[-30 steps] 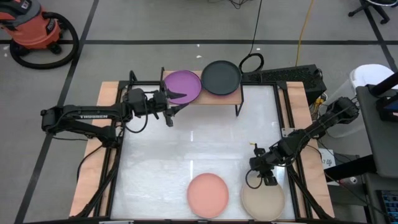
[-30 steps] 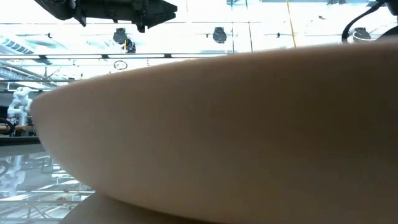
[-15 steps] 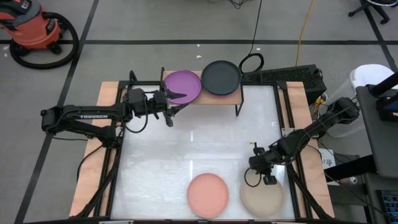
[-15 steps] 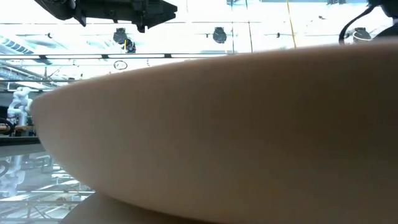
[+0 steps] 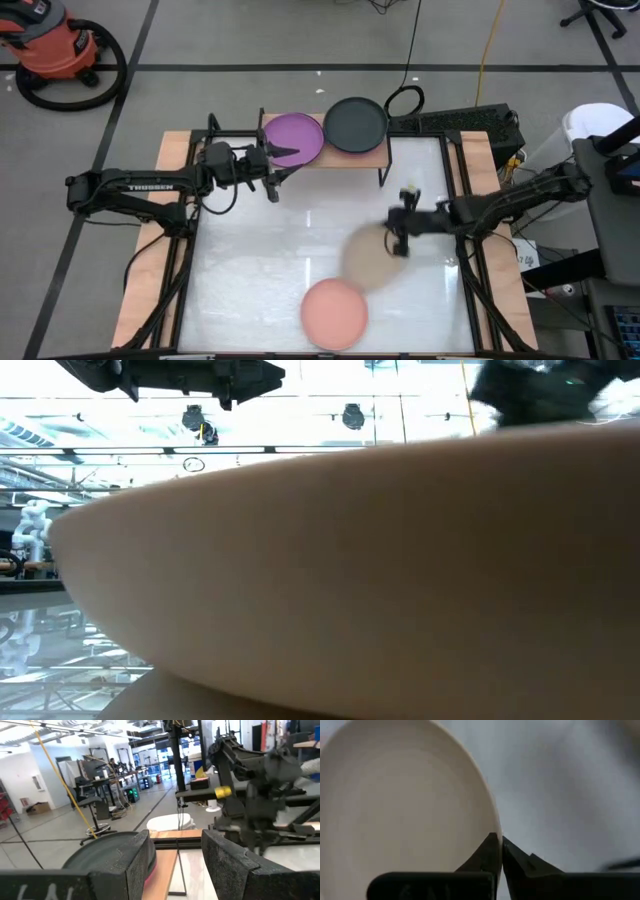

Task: Place and stack plates onto a shelf
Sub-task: Stack the brown plate on top of the purple plate on the shelf, then stack the light orange plate on top of the brown plate on the shelf

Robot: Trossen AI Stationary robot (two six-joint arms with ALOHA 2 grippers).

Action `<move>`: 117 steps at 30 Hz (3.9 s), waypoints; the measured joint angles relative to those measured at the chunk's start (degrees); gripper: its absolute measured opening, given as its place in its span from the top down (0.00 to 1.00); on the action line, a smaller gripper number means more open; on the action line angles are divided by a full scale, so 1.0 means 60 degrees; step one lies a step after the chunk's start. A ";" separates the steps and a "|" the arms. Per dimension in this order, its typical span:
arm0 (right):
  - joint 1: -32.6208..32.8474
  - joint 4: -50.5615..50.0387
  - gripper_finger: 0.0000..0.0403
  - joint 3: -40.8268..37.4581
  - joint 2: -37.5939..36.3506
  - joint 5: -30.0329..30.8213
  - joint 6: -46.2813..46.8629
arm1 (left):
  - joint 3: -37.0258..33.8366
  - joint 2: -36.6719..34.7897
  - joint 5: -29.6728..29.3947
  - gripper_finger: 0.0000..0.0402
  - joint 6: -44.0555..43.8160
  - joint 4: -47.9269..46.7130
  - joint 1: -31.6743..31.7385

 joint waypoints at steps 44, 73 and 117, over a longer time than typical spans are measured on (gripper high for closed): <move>-0.7537 0.5804 0.99 0.6888 0.7164 -0.3682 -0.1354 | -0.2124 -0.3144 -0.1499 0.54 0.0007 0.1589 0.0594; -0.6301 0.5281 0.59 0.3983 0.2087 -0.4367 -0.3370 | -0.0182 -0.0740 0.0468 0.54 0.1884 -0.4539 -0.2011; -0.5340 1.2445 0.59 -0.2825 -0.0719 -0.4341 -0.0607 | 0.3555 0.7362 0.0095 0.54 1.0726 -0.5651 -0.6686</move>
